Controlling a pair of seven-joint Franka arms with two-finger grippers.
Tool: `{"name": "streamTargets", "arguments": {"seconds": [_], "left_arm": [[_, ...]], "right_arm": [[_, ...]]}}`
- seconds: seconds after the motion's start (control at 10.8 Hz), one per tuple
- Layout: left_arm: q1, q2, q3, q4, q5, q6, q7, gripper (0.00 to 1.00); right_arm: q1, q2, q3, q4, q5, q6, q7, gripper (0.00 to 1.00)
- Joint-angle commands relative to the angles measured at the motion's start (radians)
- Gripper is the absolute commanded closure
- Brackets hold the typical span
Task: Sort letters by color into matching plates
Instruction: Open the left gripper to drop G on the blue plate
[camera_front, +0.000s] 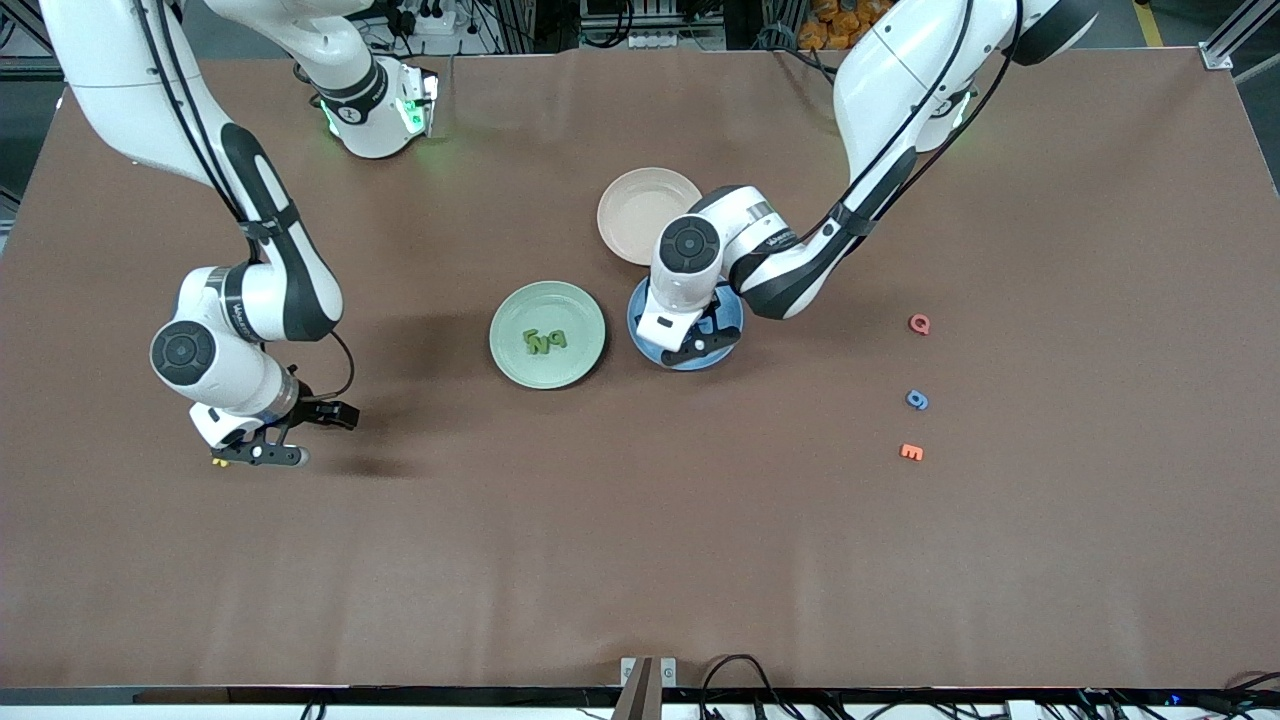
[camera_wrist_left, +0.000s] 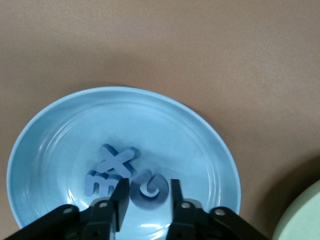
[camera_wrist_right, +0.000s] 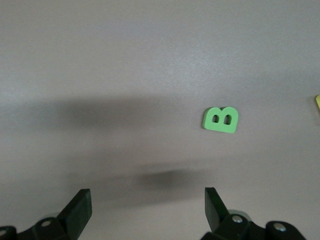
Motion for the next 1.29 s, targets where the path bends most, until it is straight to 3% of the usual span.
{"name": "streamTargets", "arguments": {"seconds": [0.0, 0.18, 0.55, 1.2], "left_arm": [[-0.018, 0.009, 0.017, 0.027, -0.002, 0.003, -0.019, 0.00], [-0.016, 0.009, 0.017, 0.029, -0.002, 0.003, -0.016, 0.00], [0.031, -0.004, 0.019, 0.027, 0.004, 0.001, 0.033, 0.00], [0.203, -0.057, 0.022, 0.018, 0.004, -0.040, 0.330, 0.00]], "right_arm": [[-0.095, 0.038, 0.070, 0.051, -0.057, -0.002, -0.002, 0.00], [-0.144, 0.047, 0.090, 0.070, -0.101, -0.002, -0.018, 0.00], [-0.219, 0.104, 0.125, 0.143, -0.109, -0.002, -0.072, 0.00], [-0.241, 0.182, 0.128, 0.200, -0.137, 0.043, -0.072, 0.00]]}}
